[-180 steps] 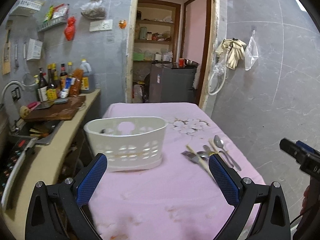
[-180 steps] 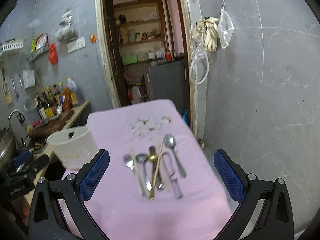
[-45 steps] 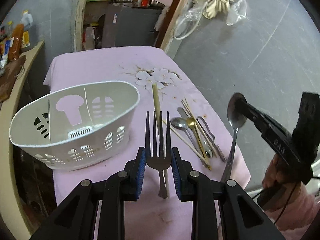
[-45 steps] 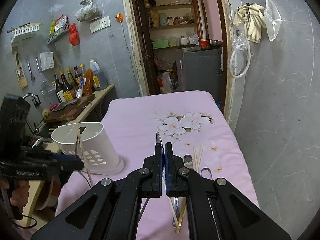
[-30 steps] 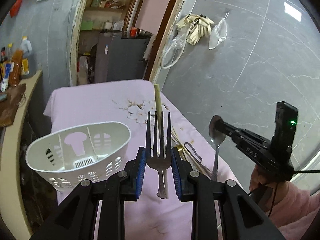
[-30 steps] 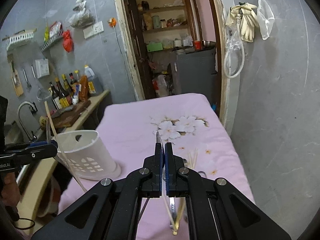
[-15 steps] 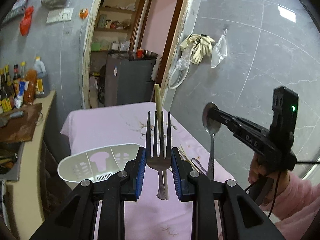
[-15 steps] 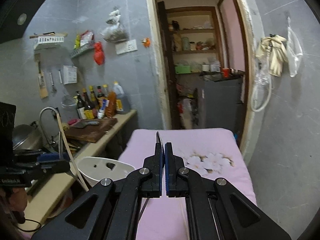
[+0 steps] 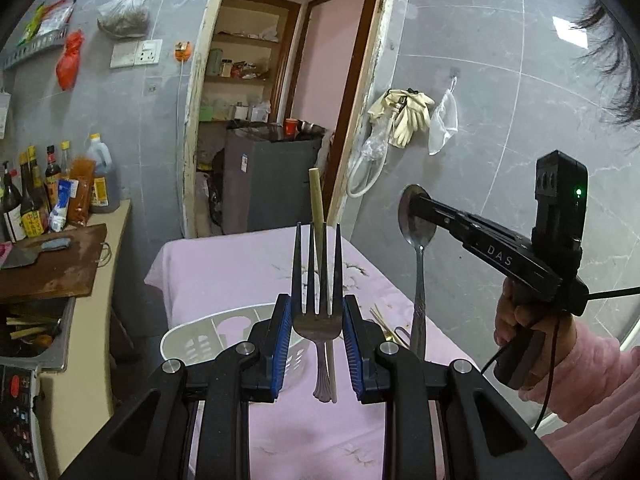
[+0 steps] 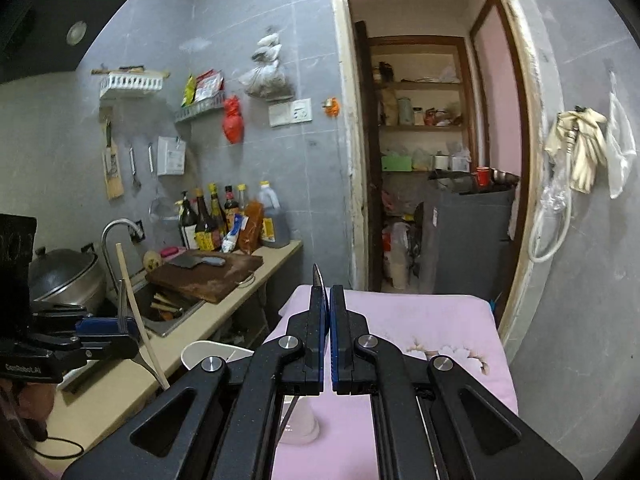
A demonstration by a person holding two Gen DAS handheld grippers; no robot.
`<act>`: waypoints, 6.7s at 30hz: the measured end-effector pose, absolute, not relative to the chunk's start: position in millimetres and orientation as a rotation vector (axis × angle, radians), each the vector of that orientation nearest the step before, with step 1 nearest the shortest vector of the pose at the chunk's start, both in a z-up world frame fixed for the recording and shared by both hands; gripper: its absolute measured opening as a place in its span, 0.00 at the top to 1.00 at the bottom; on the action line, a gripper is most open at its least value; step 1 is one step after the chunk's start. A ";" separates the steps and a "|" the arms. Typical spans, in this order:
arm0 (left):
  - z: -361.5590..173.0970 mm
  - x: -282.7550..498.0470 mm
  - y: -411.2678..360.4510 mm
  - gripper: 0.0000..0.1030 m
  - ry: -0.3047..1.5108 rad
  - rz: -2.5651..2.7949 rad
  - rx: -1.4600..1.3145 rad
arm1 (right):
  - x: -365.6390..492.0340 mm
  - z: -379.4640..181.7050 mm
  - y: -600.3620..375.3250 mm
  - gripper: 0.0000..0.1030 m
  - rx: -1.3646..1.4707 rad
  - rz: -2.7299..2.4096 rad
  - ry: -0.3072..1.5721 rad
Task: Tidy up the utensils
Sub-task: 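Carry the fork and spoon in both tools over the white caddy, then open both tools to drop the fork and spoon into the caddy, then move the right tool down to a wooden chopstick and grasp it, then lift the chopstick with the right tool and carry it over the caddy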
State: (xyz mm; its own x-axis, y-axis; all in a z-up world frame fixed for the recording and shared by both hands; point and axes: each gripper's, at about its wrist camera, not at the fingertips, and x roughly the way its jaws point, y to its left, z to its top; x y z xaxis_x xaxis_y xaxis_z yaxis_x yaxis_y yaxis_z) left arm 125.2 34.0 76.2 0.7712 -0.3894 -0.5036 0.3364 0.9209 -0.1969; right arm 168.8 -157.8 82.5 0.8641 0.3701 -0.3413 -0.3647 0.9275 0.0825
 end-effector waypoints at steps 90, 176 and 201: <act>0.2 225.8 100.8 0.67 0.712 -0.127 -0.189 | 252.2 -14.0 -83.8 0.83 0.043 0.273 0.366; -147.3 180.2 15.1 0.89 1.073 0.422 -0.625 | 276.3 -157.5 -185.7 0.96 -0.069 0.434 1.066; -14.5 140.5 10.5 0.95 0.759 0.163 -0.494 | 224.2 -13.8 -207.0 0.96 0.281 0.664 0.593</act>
State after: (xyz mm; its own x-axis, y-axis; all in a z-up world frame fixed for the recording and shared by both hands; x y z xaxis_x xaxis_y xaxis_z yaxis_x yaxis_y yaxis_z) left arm 140.5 10.5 -14.5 0.7192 -0.0336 -0.6940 -0.3157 0.8739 -0.3696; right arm 224.2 -207.0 -13.8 0.6312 0.6495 -0.4240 -0.4943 0.7581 0.4254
